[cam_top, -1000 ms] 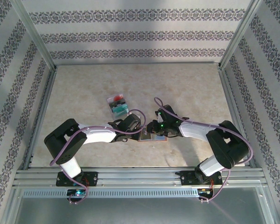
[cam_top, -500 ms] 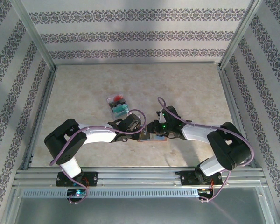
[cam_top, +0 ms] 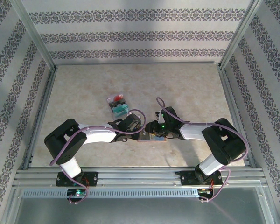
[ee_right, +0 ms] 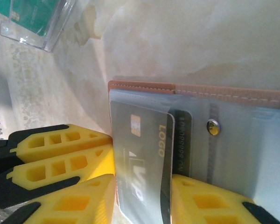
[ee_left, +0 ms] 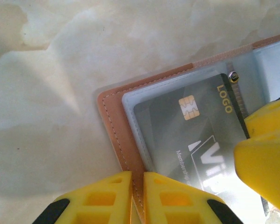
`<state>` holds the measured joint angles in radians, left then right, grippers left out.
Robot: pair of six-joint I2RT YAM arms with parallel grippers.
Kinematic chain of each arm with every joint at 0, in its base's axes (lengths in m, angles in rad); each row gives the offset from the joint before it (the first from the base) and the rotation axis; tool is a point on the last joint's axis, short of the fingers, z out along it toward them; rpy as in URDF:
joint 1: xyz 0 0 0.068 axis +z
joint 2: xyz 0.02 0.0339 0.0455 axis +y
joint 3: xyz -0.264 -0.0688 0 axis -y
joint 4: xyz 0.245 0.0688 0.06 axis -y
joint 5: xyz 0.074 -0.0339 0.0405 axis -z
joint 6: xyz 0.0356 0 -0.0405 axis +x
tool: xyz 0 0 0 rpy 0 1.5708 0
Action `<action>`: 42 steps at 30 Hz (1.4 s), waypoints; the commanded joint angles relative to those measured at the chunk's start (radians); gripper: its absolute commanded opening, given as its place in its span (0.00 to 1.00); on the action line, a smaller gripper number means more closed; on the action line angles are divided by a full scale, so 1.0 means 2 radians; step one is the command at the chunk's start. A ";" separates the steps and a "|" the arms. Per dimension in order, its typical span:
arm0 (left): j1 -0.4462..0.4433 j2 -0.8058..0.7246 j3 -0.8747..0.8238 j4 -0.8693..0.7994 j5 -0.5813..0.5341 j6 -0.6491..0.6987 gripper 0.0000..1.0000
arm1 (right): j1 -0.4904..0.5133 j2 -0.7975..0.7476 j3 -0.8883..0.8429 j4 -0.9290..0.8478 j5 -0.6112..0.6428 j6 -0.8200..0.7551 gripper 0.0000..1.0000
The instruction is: Take the credit cards out of the card holder
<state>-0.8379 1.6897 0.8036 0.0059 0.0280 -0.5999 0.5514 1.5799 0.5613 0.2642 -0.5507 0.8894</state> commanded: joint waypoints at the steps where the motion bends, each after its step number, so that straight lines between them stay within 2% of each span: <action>1: -0.005 0.008 0.008 -0.012 0.006 0.001 0.16 | 0.000 0.003 -0.005 0.048 -0.037 0.004 0.33; 9: -0.005 0.011 0.011 -0.028 0.003 -0.001 0.16 | -0.013 -0.002 -0.021 0.074 -0.047 0.015 0.31; 17: -0.005 0.015 0.015 -0.039 0.001 -0.002 0.16 | -0.025 0.006 -0.037 0.136 -0.074 0.042 0.23; 36: -0.004 0.012 0.023 -0.054 -0.007 0.004 0.16 | -0.059 -0.028 -0.066 0.136 -0.081 0.041 0.18; 42: -0.005 -0.002 0.028 -0.054 -0.001 0.008 0.18 | -0.059 -0.020 -0.065 0.129 -0.076 0.036 0.09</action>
<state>-0.8379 1.6997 0.8387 -0.0547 0.0219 -0.5987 0.4400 1.5478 0.4358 0.5018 -0.6903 0.9703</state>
